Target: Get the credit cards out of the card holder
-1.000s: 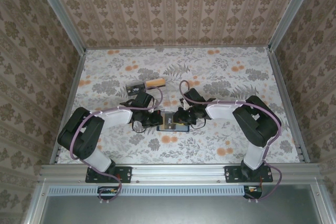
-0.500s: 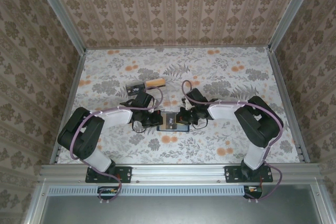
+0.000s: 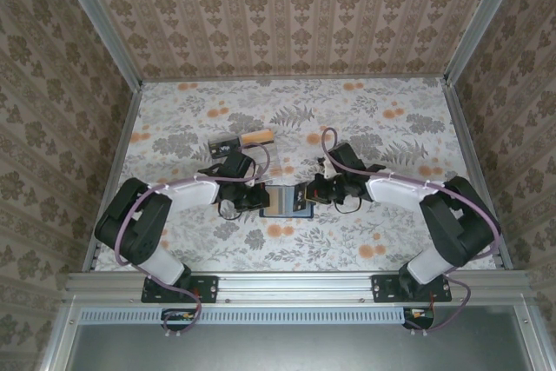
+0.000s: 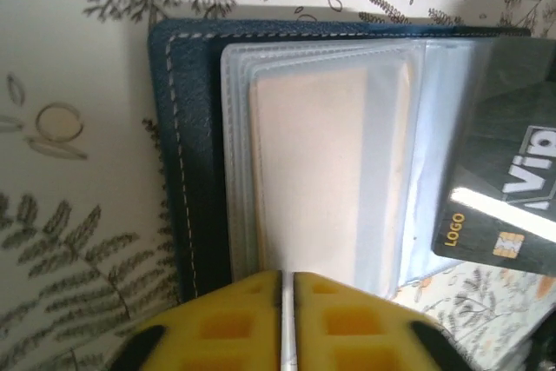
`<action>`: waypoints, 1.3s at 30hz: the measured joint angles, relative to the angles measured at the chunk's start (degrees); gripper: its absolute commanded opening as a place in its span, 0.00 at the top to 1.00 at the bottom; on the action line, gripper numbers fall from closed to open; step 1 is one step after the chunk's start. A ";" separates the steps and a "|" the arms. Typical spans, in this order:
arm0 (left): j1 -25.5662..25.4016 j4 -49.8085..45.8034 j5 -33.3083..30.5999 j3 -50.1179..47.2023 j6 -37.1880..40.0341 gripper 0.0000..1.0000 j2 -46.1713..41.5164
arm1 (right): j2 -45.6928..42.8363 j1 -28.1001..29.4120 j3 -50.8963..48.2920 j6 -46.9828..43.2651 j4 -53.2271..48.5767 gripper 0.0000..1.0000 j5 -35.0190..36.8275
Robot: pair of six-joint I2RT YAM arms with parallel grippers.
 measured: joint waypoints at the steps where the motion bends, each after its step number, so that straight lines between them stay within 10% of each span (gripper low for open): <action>1: 0.20 -0.02 0.24 0.07 -0.13 0.65 -0.92 | -1.05 -0.22 -0.04 -0.35 -0.48 1.00 -0.02; 21: 3.69 25.24 14.71 -1.97 -17.27 0.67 -9.66 | -10.58 -3.85 -0.42 4.50 12.15 1.00 -12.20; 38: 3.96 31.34 17.94 -2.62 -20.65 0.96 -9.64 | -8.72 -4.22 -1.46 8.52 18.82 0.99 -15.45; 39: 3.98 31.47 18.01 -2.62 -20.70 0.99 -9.64 | -8.63 -4.33 -1.53 8.52 18.75 0.89 -15.45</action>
